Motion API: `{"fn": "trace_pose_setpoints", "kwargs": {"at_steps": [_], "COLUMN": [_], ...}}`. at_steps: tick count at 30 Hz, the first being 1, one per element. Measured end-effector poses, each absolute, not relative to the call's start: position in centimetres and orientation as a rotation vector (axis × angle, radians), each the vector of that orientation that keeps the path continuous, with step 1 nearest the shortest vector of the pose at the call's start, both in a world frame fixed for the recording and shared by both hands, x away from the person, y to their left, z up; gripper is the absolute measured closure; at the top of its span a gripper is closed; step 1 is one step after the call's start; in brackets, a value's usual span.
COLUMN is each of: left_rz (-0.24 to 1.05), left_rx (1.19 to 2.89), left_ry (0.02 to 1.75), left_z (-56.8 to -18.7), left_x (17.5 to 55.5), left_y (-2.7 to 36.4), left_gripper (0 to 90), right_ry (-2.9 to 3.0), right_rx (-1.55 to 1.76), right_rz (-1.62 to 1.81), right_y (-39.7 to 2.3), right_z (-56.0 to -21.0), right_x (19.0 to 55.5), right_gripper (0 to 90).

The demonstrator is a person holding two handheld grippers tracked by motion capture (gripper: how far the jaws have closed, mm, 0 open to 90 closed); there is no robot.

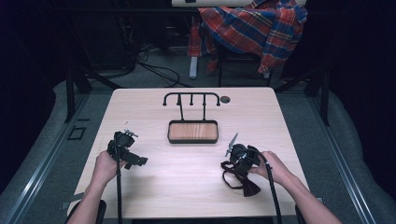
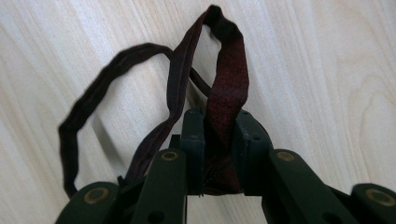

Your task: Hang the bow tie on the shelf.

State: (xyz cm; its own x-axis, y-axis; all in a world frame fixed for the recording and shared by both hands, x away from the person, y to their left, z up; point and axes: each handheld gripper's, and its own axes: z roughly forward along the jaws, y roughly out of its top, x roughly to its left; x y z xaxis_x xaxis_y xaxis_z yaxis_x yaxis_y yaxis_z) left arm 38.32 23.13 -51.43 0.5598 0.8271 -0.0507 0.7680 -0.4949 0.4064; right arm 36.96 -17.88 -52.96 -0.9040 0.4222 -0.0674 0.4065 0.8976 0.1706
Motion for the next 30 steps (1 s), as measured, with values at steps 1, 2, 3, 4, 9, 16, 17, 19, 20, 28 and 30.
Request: {"fn": "trace_pose_setpoints", "kwargs": {"at_steps": [1, 2, 3, 4, 9, 16, 17, 19, 20, 28, 30], "left_rz": [0.214, 0.215, 0.212, 0.212, 0.211, 0.213, 0.212, 0.216, 0.215, 0.222, 0.224], "left_rx": [2.415, 2.417, 2.418, 2.418, 2.411, 2.407, 2.407, 2.407, 2.414, 2.412, 2.411], "left_ry": [1.296, 1.295, 1.295, 1.295, 1.306, 1.303, 1.302, 1.299, 1.292, 1.288, 1.287], "left_z": [-51.4, -51.5, -51.5, -51.5, -51.5, -51.4, -51.4, -51.4, -51.4, -51.4, -51.3], "left_x": [38.3, 38.4, 38.4, 38.4, 38.1, 38.0, 38.0, 38.0, 38.1, 38.3, 38.3], "left_y": [23.1, 23.1, 23.1, 23.1, 23.5, 23.5, 23.5, 23.4, 23.4, 23.1, 23.1], "left_gripper": [0.0, 0.0, 0.0, 0.0, 0.0, 0.0, 0.0, 0.0, 0.0, 0.0, 0.0], "right_ry": [2.967, 2.966, 2.966, 2.966, 2.954, 2.885, 2.875, 2.845, 2.837, 2.726, 2.708], "right_rx": [0.654, 0.653, 0.654, 0.659, 0.696, 0.731, 0.736, 0.75, 0.764, 0.798, 0.802], "right_rz": [0.214, 0.21, 0.198, 0.189, 0.153, 0.162, 0.171, 0.197, 0.22, 0.289, 0.308], "right_y": [-17.8, -17.8, -17.8, -17.8, -17.9, -18.4, -18.5, -18.8, -18.9, -19.5, -19.5], "right_z": [-53.2, -53.4, -53.5, -53.5, -53.6, -52.7, -52.5, -52.1, -51.9, -50.2, -50.0], "right_x": [37.0, 37.1, 37.1, 37.1, 37.4, 37.2, 37.1, 37.0, 36.9, 36.7, 36.6], "right_gripper": [76.6, 77.7, 80.0, 82.3, 87.4, 88.5, 88.5, 88.5, 88.5, 88.6, 88.6]}}
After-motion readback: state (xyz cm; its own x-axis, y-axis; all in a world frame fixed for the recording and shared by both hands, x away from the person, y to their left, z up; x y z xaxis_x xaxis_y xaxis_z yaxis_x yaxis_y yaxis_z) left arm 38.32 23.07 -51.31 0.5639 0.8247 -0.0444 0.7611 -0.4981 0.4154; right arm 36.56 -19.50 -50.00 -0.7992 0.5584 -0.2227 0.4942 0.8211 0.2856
